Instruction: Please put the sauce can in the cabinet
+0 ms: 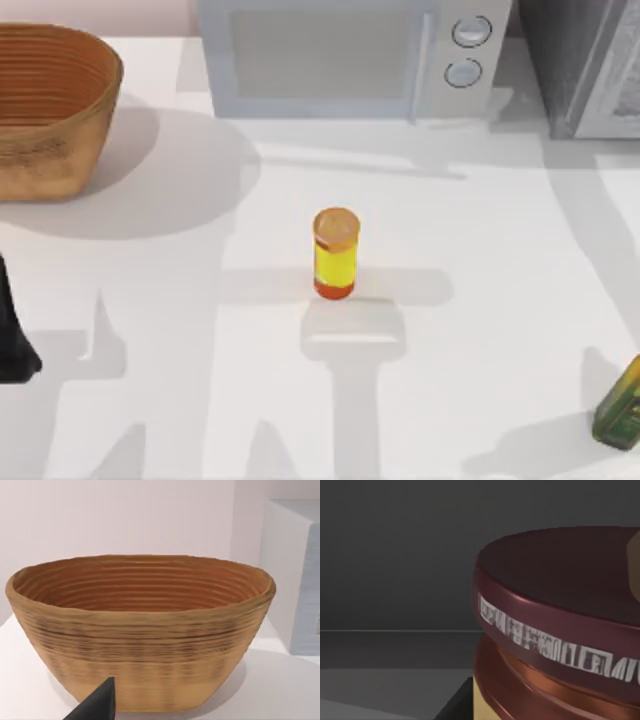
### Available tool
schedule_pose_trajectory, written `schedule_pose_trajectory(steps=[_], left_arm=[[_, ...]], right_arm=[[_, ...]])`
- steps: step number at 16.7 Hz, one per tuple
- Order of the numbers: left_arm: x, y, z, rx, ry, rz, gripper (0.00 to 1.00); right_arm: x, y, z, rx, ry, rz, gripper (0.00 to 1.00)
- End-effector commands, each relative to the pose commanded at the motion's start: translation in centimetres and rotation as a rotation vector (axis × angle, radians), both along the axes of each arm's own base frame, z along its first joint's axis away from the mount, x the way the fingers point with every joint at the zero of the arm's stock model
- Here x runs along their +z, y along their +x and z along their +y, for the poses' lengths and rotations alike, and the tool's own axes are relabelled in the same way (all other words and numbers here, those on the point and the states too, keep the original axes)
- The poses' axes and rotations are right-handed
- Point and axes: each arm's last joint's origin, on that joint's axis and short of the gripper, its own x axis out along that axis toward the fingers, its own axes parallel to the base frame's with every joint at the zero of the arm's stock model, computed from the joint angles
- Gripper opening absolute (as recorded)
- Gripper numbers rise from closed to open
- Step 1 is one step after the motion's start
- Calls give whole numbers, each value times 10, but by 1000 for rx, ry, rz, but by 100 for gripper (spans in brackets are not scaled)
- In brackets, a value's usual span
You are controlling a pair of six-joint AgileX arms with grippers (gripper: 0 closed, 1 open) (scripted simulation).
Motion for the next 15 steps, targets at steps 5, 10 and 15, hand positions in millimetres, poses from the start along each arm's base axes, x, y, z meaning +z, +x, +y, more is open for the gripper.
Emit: schedule_pose_trajectory(steps=[5, 10, 15], left_arm=[[0, 0, 0, 0, 0, 0, 100], [0, 0, 0, 0, 0, 0, 100], [0, 0, 0, 0, 0, 0, 100]], right_arm=[[2, 1, 1, 0, 1, -4, 0], [4, 15, 0, -10, 3, -5, 0], [4, 49, 1, -9, 3, -4, 0]])
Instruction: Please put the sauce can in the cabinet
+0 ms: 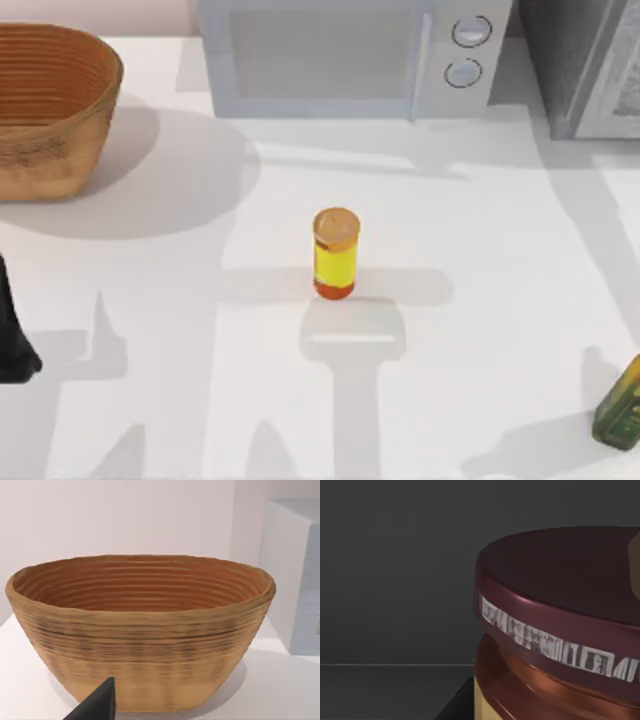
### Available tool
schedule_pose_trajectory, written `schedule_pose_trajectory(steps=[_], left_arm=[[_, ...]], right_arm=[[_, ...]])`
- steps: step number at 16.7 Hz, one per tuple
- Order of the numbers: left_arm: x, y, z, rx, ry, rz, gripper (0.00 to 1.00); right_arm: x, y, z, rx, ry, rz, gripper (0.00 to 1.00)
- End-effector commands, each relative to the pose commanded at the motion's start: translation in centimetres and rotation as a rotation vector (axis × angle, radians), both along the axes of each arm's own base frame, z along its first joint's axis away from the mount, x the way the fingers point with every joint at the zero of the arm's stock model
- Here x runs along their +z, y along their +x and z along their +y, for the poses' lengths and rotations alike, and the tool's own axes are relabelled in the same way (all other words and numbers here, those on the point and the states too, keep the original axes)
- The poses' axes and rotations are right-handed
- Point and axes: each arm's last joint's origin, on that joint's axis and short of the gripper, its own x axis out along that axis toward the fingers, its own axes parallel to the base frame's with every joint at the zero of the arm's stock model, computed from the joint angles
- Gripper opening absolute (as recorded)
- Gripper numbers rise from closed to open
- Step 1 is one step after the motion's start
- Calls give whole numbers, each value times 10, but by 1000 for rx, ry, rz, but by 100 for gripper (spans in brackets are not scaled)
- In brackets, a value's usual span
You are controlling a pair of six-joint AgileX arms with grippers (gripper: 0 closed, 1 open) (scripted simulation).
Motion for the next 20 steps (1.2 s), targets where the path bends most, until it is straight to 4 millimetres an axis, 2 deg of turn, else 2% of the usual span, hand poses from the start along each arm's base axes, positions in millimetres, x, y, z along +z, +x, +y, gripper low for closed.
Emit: schedule_pose_trajectory(steps=[11, 14, 16, 20], left_arm=[[0, 0, 0, 0, 0, 0, 100], [0, 0, 0, 0, 0, 0, 100], [0, 0, 0, 0, 0, 0, 100], [0, 0, 0, 0, 0, 0, 100]], right_arm=[[-12, 71, 1, 11, -2, 0, 0], [-20, 94, -1, 10, -1, 6, 0], [-22, 101, -3, 7, 0, -1, 0], [-22, 101, -3, 6, 0, -1, 0]])
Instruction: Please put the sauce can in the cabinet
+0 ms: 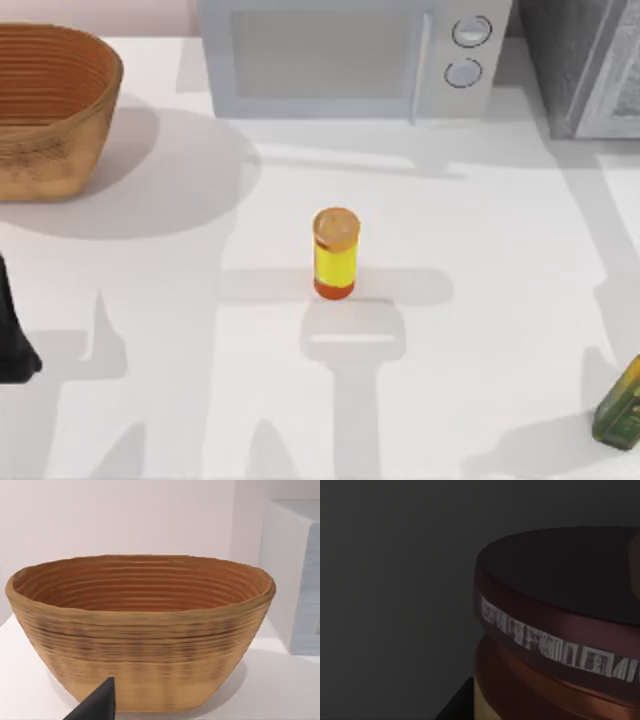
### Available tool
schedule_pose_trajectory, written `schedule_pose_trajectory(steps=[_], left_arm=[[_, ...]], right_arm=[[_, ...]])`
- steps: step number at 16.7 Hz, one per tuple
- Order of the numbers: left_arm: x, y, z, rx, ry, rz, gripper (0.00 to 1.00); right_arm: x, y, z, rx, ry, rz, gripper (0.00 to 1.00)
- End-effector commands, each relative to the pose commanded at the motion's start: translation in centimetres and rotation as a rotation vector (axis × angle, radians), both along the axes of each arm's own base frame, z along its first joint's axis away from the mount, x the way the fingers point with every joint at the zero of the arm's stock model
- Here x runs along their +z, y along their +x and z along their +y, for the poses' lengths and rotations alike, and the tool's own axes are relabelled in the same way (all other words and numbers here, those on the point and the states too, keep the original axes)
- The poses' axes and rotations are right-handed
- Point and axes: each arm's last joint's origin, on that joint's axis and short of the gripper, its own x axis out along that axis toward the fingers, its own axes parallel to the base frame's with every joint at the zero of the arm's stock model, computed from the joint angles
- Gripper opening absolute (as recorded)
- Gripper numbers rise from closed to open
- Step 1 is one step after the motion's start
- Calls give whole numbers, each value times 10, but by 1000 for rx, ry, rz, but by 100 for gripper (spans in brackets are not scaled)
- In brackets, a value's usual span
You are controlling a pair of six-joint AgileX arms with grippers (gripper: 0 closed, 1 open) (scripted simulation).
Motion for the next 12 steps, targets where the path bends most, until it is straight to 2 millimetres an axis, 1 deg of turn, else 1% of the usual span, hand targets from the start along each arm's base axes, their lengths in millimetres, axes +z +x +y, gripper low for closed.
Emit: schedule_pose_trajectory(steps=[12], left_arm=[[0, 0, 0, 0, 0, 0, 100]], right_arm=[[0, 0, 0, 0, 0, 0, 90]])
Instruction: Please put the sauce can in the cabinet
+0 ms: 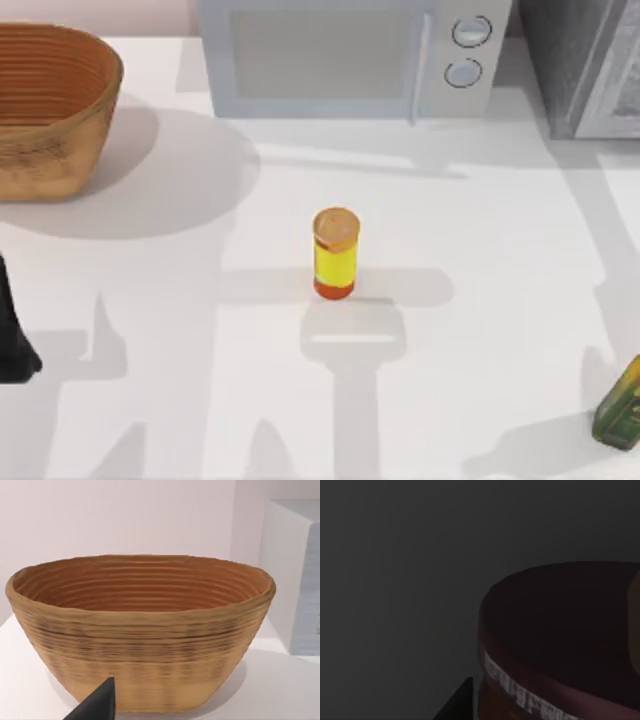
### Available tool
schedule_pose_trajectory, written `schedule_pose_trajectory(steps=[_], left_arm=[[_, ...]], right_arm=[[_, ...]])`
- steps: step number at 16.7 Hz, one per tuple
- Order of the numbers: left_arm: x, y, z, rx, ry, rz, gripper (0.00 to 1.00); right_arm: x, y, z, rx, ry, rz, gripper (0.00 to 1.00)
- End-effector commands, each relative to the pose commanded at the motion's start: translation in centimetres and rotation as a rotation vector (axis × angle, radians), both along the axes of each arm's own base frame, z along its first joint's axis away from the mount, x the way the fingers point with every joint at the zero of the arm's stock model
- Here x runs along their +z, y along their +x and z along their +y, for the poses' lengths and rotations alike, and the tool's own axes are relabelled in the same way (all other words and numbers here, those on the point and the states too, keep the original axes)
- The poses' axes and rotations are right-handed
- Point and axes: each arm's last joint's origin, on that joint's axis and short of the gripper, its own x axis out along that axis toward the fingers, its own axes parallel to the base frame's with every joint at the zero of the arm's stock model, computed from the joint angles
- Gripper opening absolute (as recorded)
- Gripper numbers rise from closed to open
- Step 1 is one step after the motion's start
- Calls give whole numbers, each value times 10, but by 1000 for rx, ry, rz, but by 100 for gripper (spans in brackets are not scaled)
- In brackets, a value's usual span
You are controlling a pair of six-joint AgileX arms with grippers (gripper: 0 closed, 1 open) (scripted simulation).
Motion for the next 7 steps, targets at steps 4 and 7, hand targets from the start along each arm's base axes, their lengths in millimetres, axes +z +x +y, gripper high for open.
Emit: schedule_pose_trajectory(steps=[4, 7], left_arm=[[0, 0, 0, 0, 0, 0, 100], [0, 0, 0, 0, 0, 0, 100]], right_arm=[[0, 0, 0, 0, 0, 0, 100], [0, 0, 0, 0, 0, 0, 100]])
